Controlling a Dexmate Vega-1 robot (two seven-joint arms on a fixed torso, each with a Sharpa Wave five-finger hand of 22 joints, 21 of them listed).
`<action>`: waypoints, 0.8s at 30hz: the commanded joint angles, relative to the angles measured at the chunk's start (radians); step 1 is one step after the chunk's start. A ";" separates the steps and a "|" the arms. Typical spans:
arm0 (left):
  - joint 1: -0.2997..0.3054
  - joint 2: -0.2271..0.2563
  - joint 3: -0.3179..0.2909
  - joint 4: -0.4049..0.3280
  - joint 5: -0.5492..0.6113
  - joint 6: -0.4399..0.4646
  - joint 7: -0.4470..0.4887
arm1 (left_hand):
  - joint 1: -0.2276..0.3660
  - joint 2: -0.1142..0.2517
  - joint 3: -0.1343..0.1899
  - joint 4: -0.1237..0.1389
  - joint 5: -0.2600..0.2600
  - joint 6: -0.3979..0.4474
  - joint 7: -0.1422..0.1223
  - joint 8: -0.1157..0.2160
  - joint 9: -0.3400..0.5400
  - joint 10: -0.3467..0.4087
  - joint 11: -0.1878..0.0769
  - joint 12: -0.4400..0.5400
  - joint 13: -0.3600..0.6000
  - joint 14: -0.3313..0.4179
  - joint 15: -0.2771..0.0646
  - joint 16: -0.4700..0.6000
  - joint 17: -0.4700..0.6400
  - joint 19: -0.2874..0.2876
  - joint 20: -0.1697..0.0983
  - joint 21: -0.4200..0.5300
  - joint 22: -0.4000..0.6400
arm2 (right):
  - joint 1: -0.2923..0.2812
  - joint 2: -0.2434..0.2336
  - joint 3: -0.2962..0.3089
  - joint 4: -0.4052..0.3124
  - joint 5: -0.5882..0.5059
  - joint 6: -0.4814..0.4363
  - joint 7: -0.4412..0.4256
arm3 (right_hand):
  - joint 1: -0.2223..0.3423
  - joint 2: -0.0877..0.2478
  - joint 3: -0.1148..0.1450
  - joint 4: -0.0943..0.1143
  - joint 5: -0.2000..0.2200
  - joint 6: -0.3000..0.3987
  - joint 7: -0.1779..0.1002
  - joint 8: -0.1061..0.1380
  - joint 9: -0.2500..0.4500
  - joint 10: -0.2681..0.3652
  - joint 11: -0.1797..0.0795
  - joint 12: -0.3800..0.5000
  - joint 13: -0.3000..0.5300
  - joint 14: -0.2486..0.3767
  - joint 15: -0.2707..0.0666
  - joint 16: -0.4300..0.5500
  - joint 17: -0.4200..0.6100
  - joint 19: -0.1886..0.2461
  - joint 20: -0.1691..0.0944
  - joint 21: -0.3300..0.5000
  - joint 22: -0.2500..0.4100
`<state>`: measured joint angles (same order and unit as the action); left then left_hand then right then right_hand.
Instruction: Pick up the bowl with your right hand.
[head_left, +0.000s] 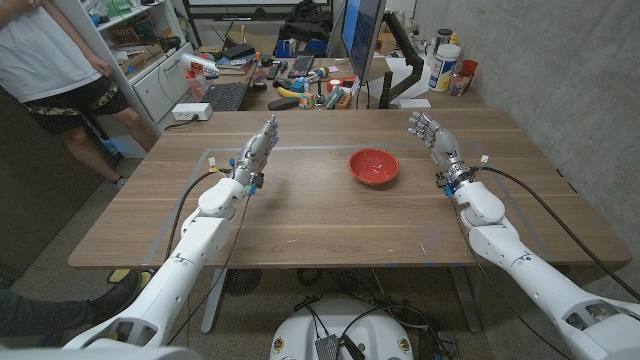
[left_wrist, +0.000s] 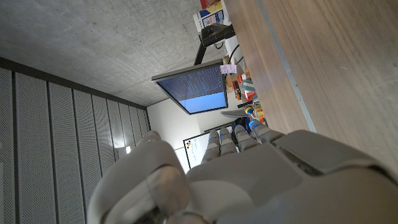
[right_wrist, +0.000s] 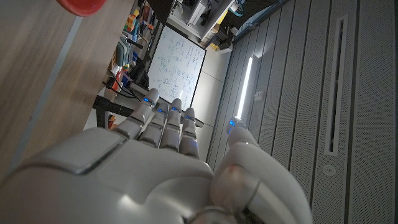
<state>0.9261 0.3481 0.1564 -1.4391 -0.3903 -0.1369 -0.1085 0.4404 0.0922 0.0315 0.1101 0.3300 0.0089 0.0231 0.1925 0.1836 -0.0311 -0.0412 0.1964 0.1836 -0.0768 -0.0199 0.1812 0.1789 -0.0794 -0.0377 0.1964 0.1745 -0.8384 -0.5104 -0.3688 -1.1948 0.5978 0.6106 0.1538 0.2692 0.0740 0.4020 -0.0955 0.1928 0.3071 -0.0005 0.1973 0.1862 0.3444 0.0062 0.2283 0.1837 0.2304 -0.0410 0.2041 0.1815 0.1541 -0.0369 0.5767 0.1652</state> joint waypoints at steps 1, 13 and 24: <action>0.010 0.010 0.011 -0.024 0.004 0.012 0.004 | 0.009 0.000 0.001 -0.005 0.009 -0.002 0.002 0.004 0.002 -0.002 -0.007 0.004 0.005 -0.008 -0.001 0.004 0.003 -0.011 -0.057 -0.001 0.003 | 0.005 -0.019 -0.005 -0.003 -0.045 0.063 0.017 | 0.000 -0.010 0.004 -0.007 0.011 0.011 -0.017 0.008 0.002 0.012 -0.021 0.006 0.001 0.016 -0.027 0.007 0.002 0.016 -0.046 -0.005 0.006; 0.026 0.016 0.012 -0.051 0.007 0.018 0.018 | 0.011 0.002 0.000 -0.007 0.009 0.000 0.001 0.005 0.002 -0.002 -0.011 0.004 0.005 -0.007 -0.002 0.005 0.003 -0.013 -0.057 -0.001 0.003 | -0.005 -0.049 -0.009 -0.018 -0.085 0.088 0.007 | 0.002 -0.009 0.006 -0.011 0.014 0.032 -0.020 0.012 0.003 0.032 -0.023 0.009 0.001 0.034 -0.030 0.007 0.001 0.031 -0.047 -0.013 0.006; 0.038 0.015 0.017 -0.066 0.014 0.015 0.039 | 0.013 0.002 -0.001 -0.008 0.009 0.004 0.001 0.006 0.002 -0.001 -0.011 0.005 0.005 -0.006 -0.004 0.005 0.003 -0.014 -0.055 -0.001 0.003 | 0.005 -0.050 -0.020 0.013 -0.114 0.128 0.012 | 0.012 -0.008 0.012 -0.020 0.017 0.037 -0.020 0.011 0.003 0.028 -0.023 0.005 0.001 0.048 -0.032 0.006 0.000 0.038 -0.048 -0.021 0.006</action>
<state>0.9534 0.3621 0.1690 -1.4893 -0.3815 -0.1237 -0.0870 0.4442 0.0962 0.0274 0.1060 0.3300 0.0089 0.0231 0.1925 0.1835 -0.0311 -0.0412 0.1964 0.1836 -0.0768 -0.0199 0.1812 0.1789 -0.0883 -0.0355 0.1964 0.1744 -0.8407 -0.5548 -0.3794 -1.2071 0.5170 0.7003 0.1643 0.2694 0.0738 0.4088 -0.1080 0.2035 0.3346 -0.0194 0.2051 0.1863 0.3663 -0.0123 0.2361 0.1813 0.2668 -0.0374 0.2041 0.1816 0.1816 -0.0357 0.5574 0.1701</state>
